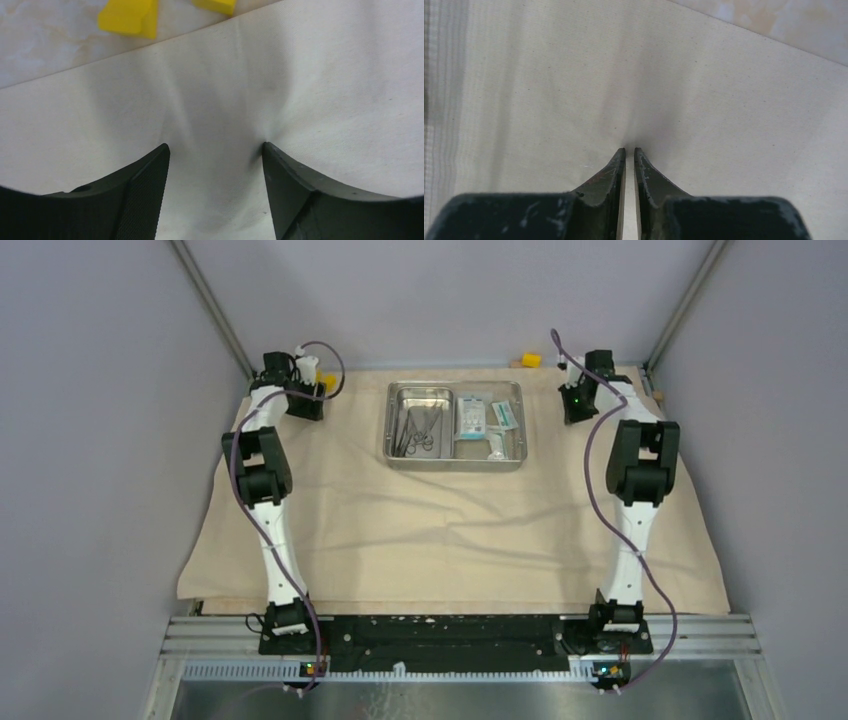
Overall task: Open and lay out the surgical kit
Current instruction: Smooth out the surgical kit at the center of the board.
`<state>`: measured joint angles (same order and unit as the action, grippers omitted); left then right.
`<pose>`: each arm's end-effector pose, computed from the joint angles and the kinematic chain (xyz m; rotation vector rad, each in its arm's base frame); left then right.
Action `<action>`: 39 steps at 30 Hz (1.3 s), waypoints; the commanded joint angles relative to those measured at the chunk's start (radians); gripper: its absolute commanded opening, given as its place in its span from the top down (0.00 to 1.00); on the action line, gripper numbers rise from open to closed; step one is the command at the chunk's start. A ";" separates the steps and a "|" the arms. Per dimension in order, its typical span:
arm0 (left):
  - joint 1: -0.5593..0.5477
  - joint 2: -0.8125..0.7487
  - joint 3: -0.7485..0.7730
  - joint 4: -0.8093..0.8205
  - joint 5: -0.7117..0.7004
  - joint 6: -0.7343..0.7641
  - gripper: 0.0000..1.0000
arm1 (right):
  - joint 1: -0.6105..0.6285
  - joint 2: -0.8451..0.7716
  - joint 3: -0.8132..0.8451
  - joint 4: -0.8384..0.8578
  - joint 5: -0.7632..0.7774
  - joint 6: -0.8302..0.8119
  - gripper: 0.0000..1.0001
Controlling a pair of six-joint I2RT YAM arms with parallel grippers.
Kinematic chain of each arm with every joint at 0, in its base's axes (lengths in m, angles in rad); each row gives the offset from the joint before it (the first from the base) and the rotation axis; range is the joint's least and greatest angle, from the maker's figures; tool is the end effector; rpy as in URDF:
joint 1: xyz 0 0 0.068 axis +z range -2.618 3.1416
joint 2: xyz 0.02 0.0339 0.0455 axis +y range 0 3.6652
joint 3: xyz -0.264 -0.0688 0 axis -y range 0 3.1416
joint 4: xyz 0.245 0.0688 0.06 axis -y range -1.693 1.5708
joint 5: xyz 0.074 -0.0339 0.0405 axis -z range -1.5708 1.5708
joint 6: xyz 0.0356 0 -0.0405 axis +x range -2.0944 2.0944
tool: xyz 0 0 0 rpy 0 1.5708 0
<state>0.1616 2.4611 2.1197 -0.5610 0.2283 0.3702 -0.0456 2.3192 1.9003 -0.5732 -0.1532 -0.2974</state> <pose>0.5377 0.0795 0.1688 0.3506 2.4163 -0.0473 0.5073 -0.0177 0.1707 -0.3774 2.5183 0.0632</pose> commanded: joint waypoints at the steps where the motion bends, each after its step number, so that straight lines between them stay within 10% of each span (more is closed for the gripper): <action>1: 0.036 -0.050 -0.076 -0.047 -0.124 0.044 0.19 | -0.021 -0.040 0.035 -0.060 0.028 -0.019 0.84; 4: 0.036 -0.122 -0.111 -0.027 -0.135 0.054 0.01 | -0.024 -0.108 0.021 -0.060 0.029 -0.029 0.73; 14: 0.058 -0.448 -0.441 0.097 -0.147 0.086 0.01 | -0.036 -0.414 -0.239 0.001 0.025 -0.123 0.39; 23: 0.162 -0.756 -0.804 0.058 0.062 0.185 0.01 | -0.036 -0.800 -0.658 -0.038 -0.146 -0.341 0.35; 32: 0.187 -1.217 -1.256 -0.122 0.296 0.687 0.01 | -0.017 -1.210 -0.985 -0.362 -0.392 -0.712 0.38; 39: 0.185 -1.405 -1.404 -0.082 0.314 0.740 0.01 | 0.367 -1.317 -1.126 -0.334 -0.330 -0.668 0.45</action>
<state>0.3462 1.1030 0.7441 -0.6708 0.4767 1.0348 0.1108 1.0245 0.8177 -0.9195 -0.4725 -0.9619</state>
